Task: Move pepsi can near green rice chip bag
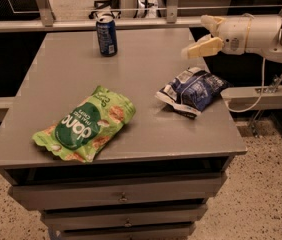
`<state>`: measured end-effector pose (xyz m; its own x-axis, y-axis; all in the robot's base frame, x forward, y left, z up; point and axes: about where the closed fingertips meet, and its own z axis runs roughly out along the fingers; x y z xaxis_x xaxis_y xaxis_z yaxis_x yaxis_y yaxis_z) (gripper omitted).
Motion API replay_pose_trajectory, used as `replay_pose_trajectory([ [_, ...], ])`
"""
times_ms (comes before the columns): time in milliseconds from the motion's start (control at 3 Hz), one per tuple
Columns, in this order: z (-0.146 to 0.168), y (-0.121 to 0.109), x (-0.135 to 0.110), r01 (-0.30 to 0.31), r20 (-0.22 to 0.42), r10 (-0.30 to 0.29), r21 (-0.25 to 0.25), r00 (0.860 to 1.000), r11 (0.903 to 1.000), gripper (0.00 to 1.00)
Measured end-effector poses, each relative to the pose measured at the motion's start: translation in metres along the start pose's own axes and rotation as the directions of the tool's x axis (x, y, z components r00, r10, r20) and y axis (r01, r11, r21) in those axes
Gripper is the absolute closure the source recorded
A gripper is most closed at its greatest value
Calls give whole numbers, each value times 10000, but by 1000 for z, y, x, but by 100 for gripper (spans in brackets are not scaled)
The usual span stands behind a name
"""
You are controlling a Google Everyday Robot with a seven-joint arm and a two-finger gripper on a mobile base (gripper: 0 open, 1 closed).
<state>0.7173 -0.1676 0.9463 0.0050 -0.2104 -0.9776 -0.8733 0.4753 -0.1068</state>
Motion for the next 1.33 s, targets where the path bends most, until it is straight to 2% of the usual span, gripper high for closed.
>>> replay_pose_trajectory([
  [667,10,2,1,-33,241,36,-130,9997,9999,0],
  [1333,32,-8,7,-620,1245,503,919,9909,9938,0],
])
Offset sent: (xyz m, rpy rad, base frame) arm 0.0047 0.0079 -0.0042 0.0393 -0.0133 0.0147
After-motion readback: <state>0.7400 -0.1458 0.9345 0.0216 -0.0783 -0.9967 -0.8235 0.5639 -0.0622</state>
